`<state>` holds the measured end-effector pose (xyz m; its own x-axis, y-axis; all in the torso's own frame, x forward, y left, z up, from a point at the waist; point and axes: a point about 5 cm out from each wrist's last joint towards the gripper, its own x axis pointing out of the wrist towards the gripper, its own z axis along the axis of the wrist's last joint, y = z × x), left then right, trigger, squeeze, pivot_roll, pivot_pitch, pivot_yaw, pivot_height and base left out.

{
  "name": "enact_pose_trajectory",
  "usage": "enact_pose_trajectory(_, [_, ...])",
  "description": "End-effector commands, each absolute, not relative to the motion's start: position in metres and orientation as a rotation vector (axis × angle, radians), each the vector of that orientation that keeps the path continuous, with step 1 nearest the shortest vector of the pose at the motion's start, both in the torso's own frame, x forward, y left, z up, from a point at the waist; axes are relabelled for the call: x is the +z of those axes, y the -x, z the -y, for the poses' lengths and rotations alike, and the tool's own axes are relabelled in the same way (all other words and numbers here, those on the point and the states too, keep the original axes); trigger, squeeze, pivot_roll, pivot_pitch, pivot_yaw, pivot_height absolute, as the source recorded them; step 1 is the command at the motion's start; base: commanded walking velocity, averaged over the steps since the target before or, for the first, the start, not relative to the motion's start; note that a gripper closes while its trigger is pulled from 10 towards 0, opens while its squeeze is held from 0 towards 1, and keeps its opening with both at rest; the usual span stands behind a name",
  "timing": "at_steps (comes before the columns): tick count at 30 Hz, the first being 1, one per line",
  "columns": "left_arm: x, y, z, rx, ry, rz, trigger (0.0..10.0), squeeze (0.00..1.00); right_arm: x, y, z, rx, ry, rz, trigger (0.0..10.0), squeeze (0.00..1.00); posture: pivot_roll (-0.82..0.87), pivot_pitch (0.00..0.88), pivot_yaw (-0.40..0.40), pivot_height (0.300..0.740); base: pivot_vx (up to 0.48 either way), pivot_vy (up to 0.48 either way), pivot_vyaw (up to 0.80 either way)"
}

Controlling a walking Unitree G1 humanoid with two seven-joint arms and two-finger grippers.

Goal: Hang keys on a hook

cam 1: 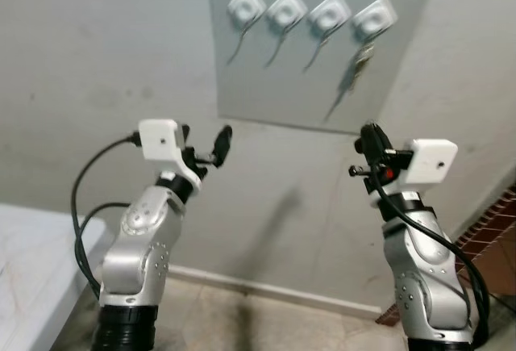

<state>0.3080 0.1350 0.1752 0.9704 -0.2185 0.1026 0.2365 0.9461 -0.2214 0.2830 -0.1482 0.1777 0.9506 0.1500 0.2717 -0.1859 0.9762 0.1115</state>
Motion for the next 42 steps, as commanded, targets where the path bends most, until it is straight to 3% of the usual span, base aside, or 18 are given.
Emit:
enact_pose_trajectory(1, [0.175,-0.310,-0.135,-0.200,0.215,0.059,10.0,0.00,0.180,-0.281,0.150,0.173,-0.130,0.269,10.0,0.00,0.01,0.000,0.004,0.715,0.000,0.000,0.00])
enact_pose_trajectory(7, [0.182,-0.312,-0.131,-0.214,0.188,0.076,10.0,0.00,0.178,-0.280,0.147,0.211,-0.127,0.248,10.0,0.00,0.01,0.000,0.002,0.715,0.000,0.000,0.00])
enact_pose_trajectory(17, [0.213,-0.313,-0.107,-0.429,-0.005,0.225,10.0,0.00,0.182,-0.298,0.131,0.359,-0.090,0.252,10.0,0.00,0.02,0.007,0.003,0.715,0.000,0.000,0.00])
enact_pose_trajectory(28, [0.234,-0.313,-0.089,-0.513,-0.016,0.298,10.0,0.00,0.205,-0.325,0.121,0.460,-0.062,0.322,10.0,0.00,0.03,0.017,0.005,0.715,0.000,0.000,0.00])
enact_pose_trajectory(42, [0.247,-0.305,-0.074,-0.629,-0.014,0.345,10.0,0.00,0.230,-0.351,0.133,0.442,-0.091,0.412,10.0,0.00,0.03,0.022,0.009,0.715,0.000,0.000,0.00])
